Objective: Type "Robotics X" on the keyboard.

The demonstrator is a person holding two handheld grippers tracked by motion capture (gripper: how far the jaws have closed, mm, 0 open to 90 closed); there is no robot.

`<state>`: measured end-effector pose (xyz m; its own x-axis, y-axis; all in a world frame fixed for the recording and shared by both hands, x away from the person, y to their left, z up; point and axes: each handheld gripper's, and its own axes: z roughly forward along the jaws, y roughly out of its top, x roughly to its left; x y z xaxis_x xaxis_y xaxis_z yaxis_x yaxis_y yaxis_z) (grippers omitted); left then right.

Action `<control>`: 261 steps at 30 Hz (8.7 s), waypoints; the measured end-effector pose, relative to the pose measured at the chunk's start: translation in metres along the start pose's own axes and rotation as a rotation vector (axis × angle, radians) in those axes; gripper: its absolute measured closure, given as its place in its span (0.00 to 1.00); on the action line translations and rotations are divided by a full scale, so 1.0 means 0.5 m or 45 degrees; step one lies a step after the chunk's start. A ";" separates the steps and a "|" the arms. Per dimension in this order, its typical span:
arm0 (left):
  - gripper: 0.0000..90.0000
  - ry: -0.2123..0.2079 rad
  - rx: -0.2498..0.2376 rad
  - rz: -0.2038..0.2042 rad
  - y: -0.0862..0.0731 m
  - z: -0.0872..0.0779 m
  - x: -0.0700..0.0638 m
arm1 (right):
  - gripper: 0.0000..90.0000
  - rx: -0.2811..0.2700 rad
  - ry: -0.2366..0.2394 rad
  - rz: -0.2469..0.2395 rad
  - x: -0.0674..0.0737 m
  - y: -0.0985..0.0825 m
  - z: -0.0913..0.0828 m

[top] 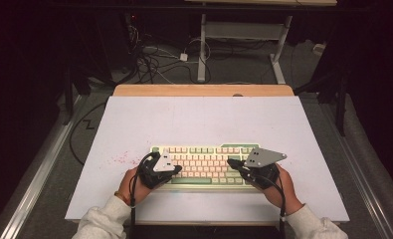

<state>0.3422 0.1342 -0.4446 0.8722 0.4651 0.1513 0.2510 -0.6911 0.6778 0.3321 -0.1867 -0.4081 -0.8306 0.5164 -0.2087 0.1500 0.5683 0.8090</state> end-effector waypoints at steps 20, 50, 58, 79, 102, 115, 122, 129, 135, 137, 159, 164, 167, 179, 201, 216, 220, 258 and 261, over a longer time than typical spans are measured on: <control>0.97 0.061 -0.050 -0.054 -0.019 -0.036 0.019 | 1.00 -0.018 -0.010 0.000 -0.002 0.003 -0.008; 0.97 0.039 0.006 -0.086 -0.032 0.002 0.034 | 1.00 -0.002 0.001 -0.003 0.000 0.001 -0.001; 0.97 0.037 0.026 -0.087 -0.033 0.007 0.034 | 1.00 0.002 0.002 -0.005 0.000 0.001 -0.001; 0.97 0.093 -0.059 -0.073 -0.026 -0.023 0.034 | 1.00 -0.014 -0.004 -0.006 -0.002 0.002 -0.005; 0.97 0.114 -0.123 -0.044 -0.014 -0.055 0.021 | 1.00 -0.021 0.000 -0.003 0.000 0.003 -0.008; 0.97 0.098 -0.137 -0.029 -0.019 -0.068 0.003 | 1.00 -0.027 -0.003 -0.013 0.000 0.004 -0.010; 0.97 0.080 -0.141 -0.015 -0.018 -0.070 -0.010 | 1.00 -0.027 -0.006 0.000 0.000 0.004 -0.014; 0.97 0.039 -0.128 0.017 -0.013 -0.060 -0.028 | 1.00 -0.029 -0.003 -0.010 0.001 0.005 -0.015; 0.97 0.010 -0.108 0.037 -0.009 -0.049 -0.039 | 1.00 -0.031 -0.001 -0.008 0.003 0.006 -0.015; 0.97 0.005 -0.104 0.042 -0.007 -0.046 -0.042 | 1.00 -0.030 0.002 -0.009 0.004 0.006 -0.014; 0.97 -0.050 -0.032 0.080 0.003 0.001 -0.056 | 1.00 -0.016 0.012 -0.014 0.008 0.005 -0.007; 0.97 -0.052 -0.021 0.078 0.003 0.006 -0.055 | 1.00 -0.015 0.012 -0.015 0.007 0.004 -0.007; 0.97 -0.060 -0.009 0.081 0.003 0.009 -0.055 | 1.00 -0.015 0.012 -0.015 0.008 0.004 -0.007; 0.97 -0.073 0.040 0.066 0.005 0.020 -0.053 | 1.00 -0.011 0.014 -0.016 0.007 0.004 -0.006; 0.97 0.038 -0.118 -0.016 -0.006 -0.053 -0.019 | 1.00 -0.017 0.003 -0.012 0.003 0.003 -0.011; 0.97 0.071 -0.110 -0.032 -0.024 -0.067 -0.011 | 1.00 0.003 -0.003 0.001 -0.004 -0.006 -0.006; 0.97 0.073 -0.107 -0.034 -0.028 -0.070 -0.011 | 1.00 0.026 -0.001 0.007 -0.004 -0.012 0.000; 0.97 0.061 -0.086 -0.034 -0.035 -0.065 -0.011 | 1.00 0.233 0.034 0.029 -0.010 -0.076 0.053; 0.97 0.069 -0.092 -0.037 -0.035 -0.069 -0.008 | 1.00 0.231 0.035 0.031 -0.010 -0.077 0.053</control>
<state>0.3195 0.1636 -0.4323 0.8404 0.5151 0.1684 0.2433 -0.6363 0.7321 0.3447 -0.1941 -0.4530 -0.8393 0.5153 -0.1732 0.2625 0.6631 0.7011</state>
